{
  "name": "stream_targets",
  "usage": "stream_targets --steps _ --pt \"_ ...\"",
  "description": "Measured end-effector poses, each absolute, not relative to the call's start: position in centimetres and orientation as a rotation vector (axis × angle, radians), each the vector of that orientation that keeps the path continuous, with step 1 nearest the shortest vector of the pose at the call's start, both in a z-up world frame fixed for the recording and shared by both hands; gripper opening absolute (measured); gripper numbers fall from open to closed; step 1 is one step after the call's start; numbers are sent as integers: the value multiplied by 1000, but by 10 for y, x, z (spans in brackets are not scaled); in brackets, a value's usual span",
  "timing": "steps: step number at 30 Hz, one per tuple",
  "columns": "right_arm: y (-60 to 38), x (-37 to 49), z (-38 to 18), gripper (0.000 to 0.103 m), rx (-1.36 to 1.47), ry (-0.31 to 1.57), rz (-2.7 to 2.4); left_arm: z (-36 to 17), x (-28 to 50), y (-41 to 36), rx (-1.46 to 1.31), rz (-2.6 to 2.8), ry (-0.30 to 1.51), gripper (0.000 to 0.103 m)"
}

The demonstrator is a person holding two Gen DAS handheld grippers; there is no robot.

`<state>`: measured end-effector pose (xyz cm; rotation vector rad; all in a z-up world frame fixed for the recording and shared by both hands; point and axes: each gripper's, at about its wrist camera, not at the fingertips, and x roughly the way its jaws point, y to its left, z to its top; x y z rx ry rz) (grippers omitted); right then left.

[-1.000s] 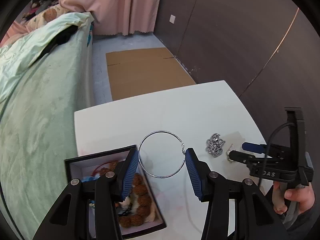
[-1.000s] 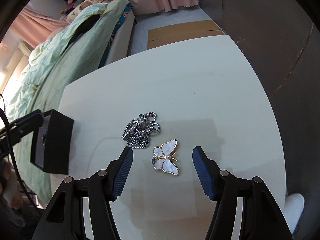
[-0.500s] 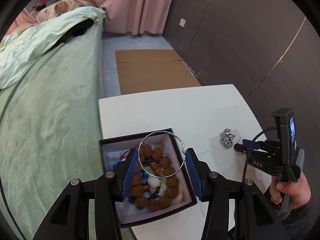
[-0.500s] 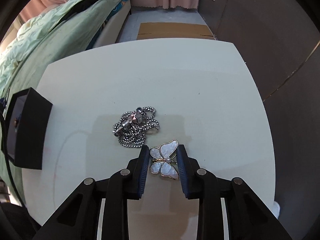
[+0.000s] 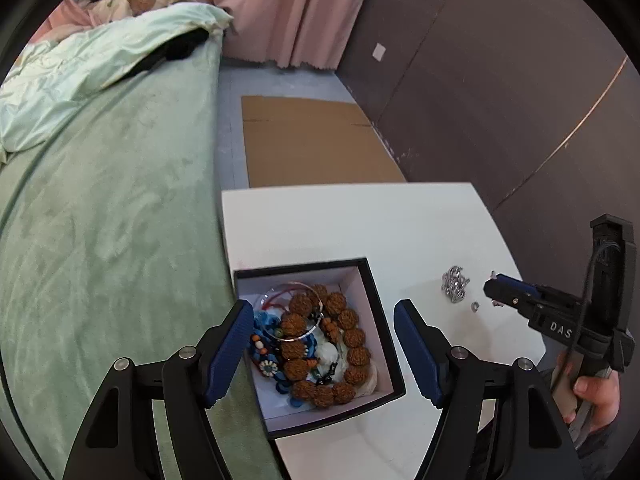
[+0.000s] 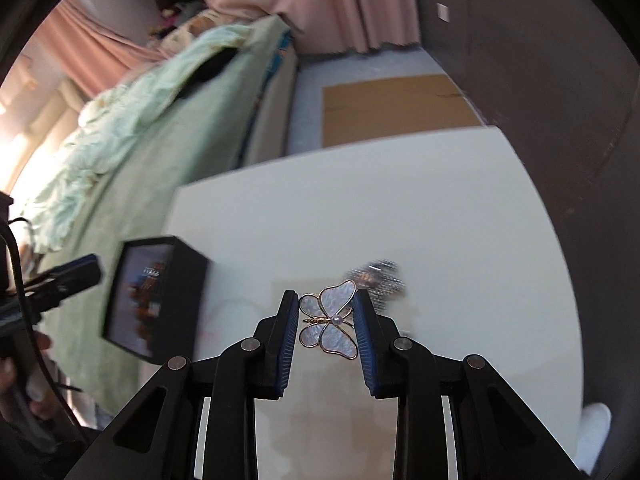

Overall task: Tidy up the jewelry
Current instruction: 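Drop the bangle into the box with the left gripper while the right gripper carries the brooch there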

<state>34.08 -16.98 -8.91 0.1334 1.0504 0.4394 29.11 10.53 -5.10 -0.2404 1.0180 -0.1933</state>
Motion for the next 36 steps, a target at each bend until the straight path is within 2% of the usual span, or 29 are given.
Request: stream_targets --steps 9,11,13,21,23,24,25,27,36 --pt "-108 341 -84 29 282 1101 636 -35 283 135 -255 -173 985 74" --pt "-91 339 -84 29 283 1107 658 -32 279 142 -255 -172 976 78" --pt "-78 337 -86 29 288 1120 683 -30 276 148 -245 -162 972 86" --pt "-39 333 -99 31 250 1125 722 -45 278 161 -239 -111 999 88" --pt "-35 331 -100 47 220 1134 731 -48 279 161 -244 -103 1005 93" --pt "-36 329 -99 61 221 1126 736 -48 280 160 -245 -105 1002 98" --pt "-40 326 -95 68 219 1103 737 -48 279 159 -245 -107 998 100" --pt "-49 322 -90 73 213 1065 737 -47 280 155 -239 -111 992 100" --pt "-131 323 -66 73 239 1006 619 -38 291 114 -192 -171 962 102"
